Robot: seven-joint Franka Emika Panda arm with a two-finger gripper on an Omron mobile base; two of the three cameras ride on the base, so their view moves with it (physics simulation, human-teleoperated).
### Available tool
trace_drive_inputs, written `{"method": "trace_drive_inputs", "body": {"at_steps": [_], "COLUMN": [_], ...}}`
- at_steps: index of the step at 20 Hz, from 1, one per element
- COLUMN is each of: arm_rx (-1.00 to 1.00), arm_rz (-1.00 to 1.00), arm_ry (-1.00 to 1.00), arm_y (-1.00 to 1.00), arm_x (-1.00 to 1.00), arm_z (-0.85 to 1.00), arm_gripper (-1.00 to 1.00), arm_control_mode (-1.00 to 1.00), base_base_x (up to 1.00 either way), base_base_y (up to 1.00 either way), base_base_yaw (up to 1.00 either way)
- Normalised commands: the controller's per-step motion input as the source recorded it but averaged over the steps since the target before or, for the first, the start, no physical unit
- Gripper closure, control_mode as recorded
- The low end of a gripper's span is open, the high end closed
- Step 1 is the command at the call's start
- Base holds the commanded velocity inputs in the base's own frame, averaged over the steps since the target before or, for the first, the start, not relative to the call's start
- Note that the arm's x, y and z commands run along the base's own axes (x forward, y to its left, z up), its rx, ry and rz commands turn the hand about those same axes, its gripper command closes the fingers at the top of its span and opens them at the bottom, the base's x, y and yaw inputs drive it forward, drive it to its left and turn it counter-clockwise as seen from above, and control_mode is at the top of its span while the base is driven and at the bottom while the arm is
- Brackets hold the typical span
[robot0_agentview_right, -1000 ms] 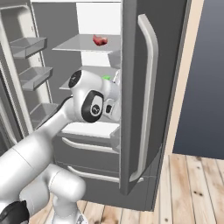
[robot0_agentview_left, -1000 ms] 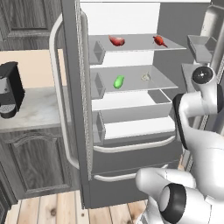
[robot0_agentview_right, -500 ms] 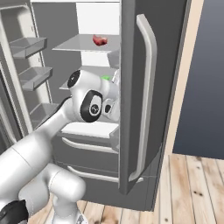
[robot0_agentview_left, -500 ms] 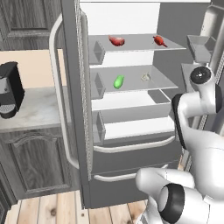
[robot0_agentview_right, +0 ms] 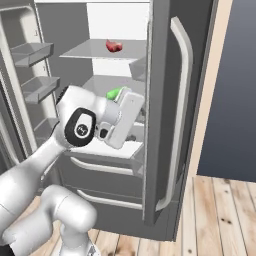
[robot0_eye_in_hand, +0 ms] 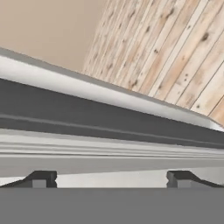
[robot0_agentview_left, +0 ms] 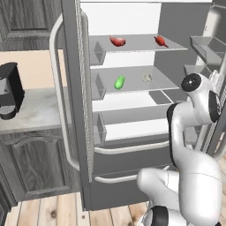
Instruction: Gather the garlic and corn from the fridge and place them on a tray on the dining counter. Then gather the steak and fish from the fridge and place them on the other tray.
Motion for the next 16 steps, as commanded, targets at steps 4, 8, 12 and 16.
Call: {"method": "trace_drive_inputs", "body": {"at_steps": [4,8,12,16], "arm_rx": [0.0,0.0,0.0,0.0], "arm_rz": [-0.29,-0.28,-0.26,0.0], "arm_ry": [-0.09,-0.03,-0.01,-0.08], "arm_y": [0.49,0.28,0.04,0.65], "arm_x": [-0.56,-0.09,-0.05,0.0], "arm_z": [0.0,0.0,0.0,0.0], "arm_gripper": [-1.0,-1.0,-1.0,-1.0], "arm_control_mode": [-1.0,-1.0,-1.0,-1.0], "base_base_x": [0.0,0.0,0.0,0.0], "base_base_y": [0.0,0.0,0.0,0.0], "base_base_yaw": [0.0,0.0,0.0,0.0]}}
